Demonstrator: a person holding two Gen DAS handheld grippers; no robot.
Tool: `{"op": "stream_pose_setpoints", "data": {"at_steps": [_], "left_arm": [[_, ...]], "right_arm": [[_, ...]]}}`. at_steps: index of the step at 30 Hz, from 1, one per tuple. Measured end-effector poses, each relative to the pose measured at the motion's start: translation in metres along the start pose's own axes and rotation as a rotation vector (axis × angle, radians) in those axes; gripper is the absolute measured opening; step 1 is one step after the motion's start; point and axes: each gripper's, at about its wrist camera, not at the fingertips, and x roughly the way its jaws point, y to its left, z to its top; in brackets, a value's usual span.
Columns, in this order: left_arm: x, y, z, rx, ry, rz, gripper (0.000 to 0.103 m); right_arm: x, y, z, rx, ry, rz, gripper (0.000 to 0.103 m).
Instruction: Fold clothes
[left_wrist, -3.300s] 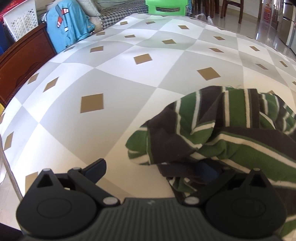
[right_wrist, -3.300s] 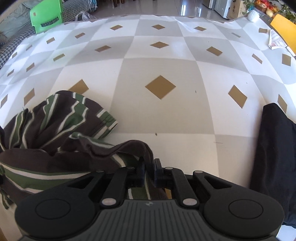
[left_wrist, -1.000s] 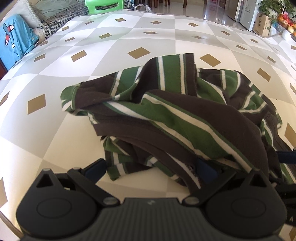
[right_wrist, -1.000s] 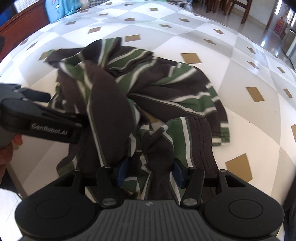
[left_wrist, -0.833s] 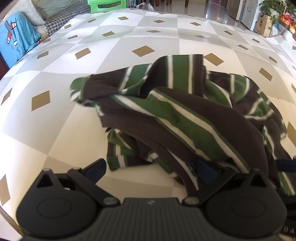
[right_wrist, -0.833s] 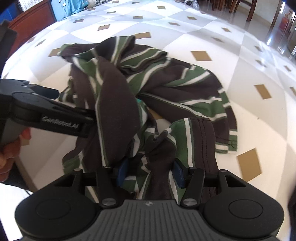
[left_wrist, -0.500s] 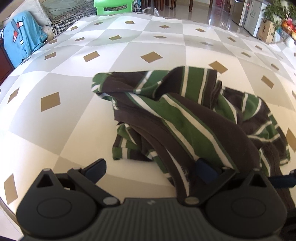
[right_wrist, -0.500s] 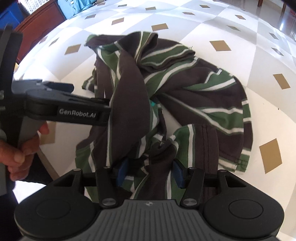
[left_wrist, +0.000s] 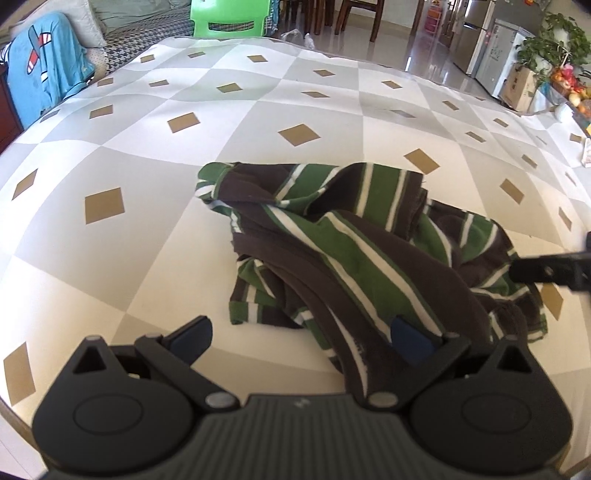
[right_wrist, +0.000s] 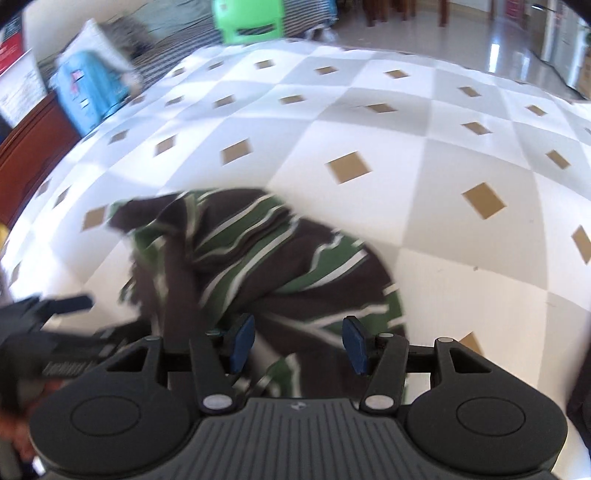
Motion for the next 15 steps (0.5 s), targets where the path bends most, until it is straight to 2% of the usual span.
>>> {"op": "stream_pose_setpoints", "data": {"at_steps": [5, 15], "left_arm": [[-0.002, -0.003, -0.001, 0.01, 0.003, -0.035, 0.103], [-0.005, -0.003, -0.012, 0.008, 0.031, -0.101, 0.103]], "right_arm": [[0.017, -0.007, 0.014, 0.064, -0.006, -0.037, 0.052], [0.047, 0.006, 0.025, 0.052, 0.027, -0.018, 0.052]]}}
